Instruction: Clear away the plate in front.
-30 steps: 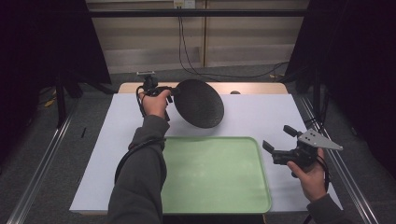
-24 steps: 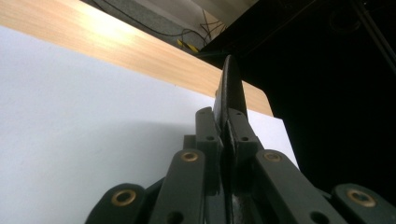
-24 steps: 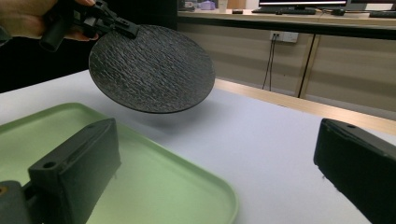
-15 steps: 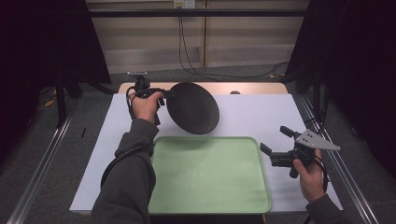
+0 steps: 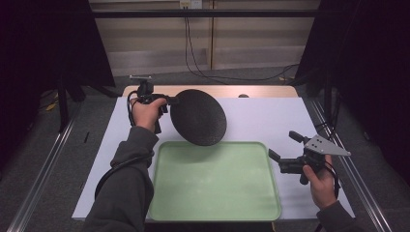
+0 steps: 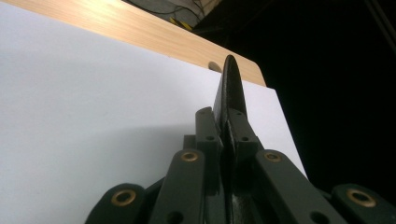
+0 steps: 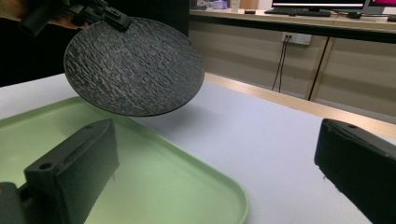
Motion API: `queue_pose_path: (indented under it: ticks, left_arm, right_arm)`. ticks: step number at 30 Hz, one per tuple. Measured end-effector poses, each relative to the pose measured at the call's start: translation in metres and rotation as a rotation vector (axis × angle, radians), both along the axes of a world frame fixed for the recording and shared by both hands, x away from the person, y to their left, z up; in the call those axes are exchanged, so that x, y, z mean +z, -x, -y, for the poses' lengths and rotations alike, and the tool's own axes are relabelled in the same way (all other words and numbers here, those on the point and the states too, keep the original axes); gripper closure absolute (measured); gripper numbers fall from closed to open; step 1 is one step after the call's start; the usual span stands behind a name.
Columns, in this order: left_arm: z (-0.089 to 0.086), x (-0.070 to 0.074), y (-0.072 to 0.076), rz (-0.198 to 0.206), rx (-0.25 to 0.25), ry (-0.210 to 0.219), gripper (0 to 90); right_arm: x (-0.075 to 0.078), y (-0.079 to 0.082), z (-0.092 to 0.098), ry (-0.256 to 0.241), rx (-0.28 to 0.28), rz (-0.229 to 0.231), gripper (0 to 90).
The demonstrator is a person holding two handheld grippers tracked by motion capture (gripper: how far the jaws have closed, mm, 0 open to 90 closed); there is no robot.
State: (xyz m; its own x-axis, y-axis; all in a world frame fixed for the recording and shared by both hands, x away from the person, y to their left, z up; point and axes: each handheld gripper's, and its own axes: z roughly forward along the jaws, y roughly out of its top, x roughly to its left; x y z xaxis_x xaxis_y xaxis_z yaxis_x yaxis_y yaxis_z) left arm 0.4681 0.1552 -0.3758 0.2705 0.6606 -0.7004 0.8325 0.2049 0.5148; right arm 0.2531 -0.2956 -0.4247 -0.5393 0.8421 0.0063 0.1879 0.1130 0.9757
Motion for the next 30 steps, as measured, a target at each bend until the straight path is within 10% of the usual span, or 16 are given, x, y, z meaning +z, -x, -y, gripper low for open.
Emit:
queue_pose_path:
  ticks: [30]
  left_arm:
    - [0.011, 0.004, 0.042, 0.004, -0.195, -0.022, 85.6]
  right_arm:
    - [0.001, 0.002, 0.0, 0.006, 0.002, 0.012, 0.0]
